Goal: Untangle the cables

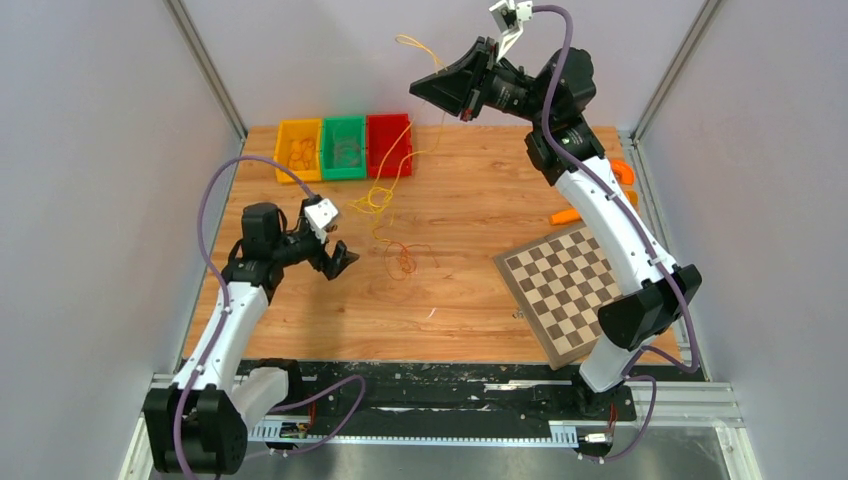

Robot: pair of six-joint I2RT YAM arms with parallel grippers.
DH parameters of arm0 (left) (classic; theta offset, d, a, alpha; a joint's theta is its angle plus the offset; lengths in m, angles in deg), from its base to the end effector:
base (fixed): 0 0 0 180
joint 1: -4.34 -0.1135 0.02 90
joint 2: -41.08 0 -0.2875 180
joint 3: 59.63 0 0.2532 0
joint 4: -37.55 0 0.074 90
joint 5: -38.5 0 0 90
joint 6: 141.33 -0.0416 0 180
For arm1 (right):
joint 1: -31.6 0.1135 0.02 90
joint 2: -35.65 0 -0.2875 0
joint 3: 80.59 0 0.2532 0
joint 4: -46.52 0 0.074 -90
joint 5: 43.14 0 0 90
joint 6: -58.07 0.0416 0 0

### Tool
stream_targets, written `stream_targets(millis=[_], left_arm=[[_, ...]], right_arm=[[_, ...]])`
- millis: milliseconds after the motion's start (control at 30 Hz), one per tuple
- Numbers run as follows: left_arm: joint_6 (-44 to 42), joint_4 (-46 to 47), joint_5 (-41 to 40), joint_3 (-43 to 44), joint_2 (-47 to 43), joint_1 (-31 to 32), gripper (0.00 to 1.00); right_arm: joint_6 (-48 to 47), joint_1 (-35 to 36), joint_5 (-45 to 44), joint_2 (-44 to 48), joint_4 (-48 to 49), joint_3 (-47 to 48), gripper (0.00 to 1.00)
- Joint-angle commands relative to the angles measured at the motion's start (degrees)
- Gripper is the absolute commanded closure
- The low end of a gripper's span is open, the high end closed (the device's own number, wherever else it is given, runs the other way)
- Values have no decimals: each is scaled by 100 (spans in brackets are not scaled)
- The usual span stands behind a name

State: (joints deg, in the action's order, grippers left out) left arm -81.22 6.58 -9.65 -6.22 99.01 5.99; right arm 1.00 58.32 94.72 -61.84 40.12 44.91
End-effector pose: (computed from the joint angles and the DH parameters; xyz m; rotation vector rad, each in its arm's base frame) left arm 0.2044 -0.0337 0.2762 0.9295 1.8312 -0.4939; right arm 0.3218 0.1965 0.5550 -0.7294 1.2612 1.3625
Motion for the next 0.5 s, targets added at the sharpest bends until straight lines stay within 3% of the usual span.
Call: stream_targets(millis=[0,167,267,333,433,467], left_arm=[[2021,1086,983,421,-343,17,1],[3656,2180,819,628,-195,103,1],[3995,2542,982,714,-18,103,18],[4332,2808,1058,748,103,149,24],[4590,2896,830,943,307,429,17],[4580,2873,695,995,337,638,8]], right_arm=[[376,109,-26,-42,673,113,100],[373,247,50,-86,673,123,100],[362,262,49,-47,663,43,100],[343,282,49,-17,654,11,100],[288,304,34,-7,639,5,100],[277,307,25,-7,631,9,100]])
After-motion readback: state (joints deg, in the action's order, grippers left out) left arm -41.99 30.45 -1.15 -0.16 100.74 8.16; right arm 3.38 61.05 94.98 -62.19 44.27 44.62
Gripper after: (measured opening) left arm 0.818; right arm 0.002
